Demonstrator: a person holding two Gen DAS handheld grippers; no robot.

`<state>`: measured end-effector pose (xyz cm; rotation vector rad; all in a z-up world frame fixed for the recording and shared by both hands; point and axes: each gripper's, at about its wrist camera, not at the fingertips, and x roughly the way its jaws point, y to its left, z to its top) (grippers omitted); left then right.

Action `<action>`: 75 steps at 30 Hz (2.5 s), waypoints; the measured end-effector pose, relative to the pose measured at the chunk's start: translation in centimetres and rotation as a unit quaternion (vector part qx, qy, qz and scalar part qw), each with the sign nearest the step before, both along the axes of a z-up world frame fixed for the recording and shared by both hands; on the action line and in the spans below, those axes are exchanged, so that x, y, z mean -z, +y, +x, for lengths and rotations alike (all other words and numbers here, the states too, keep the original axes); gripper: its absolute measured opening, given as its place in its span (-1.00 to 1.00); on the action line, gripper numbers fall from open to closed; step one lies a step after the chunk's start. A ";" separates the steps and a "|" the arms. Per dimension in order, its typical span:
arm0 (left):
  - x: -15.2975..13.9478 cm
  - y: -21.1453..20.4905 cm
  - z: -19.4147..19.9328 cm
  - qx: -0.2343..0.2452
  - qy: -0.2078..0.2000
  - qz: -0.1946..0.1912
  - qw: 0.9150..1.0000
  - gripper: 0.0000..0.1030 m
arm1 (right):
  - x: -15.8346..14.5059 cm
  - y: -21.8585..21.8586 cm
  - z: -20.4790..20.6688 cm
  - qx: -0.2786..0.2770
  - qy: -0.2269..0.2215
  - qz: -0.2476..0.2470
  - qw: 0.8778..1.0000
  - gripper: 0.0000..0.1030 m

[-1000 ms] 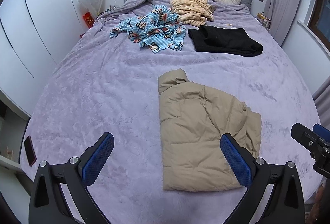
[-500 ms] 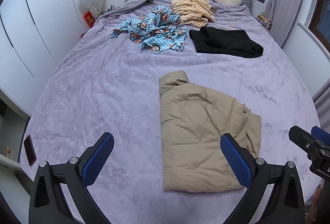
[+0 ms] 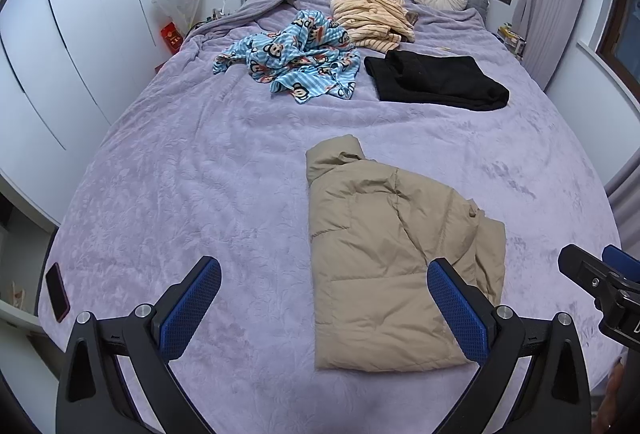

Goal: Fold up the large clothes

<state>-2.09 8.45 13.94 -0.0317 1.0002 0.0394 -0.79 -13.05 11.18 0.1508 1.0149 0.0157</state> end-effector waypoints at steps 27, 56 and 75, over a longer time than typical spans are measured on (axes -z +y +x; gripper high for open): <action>0.0 0.2 0.1 0.000 0.001 -0.002 1.000 1.00 | 0.2 -0.1 -0.3 0.000 0.002 0.001 1.000 0.99; 0.0 0.6 -0.7 -0.004 0.004 -0.001 1.000 1.00 | 0.1 -0.4 -0.2 -0.001 0.003 0.002 1.000 0.99; 0.5 0.5 -1.4 -0.001 0.009 -0.001 1.000 1.00 | 0.1 -0.5 -0.2 -0.001 0.004 0.002 1.000 0.99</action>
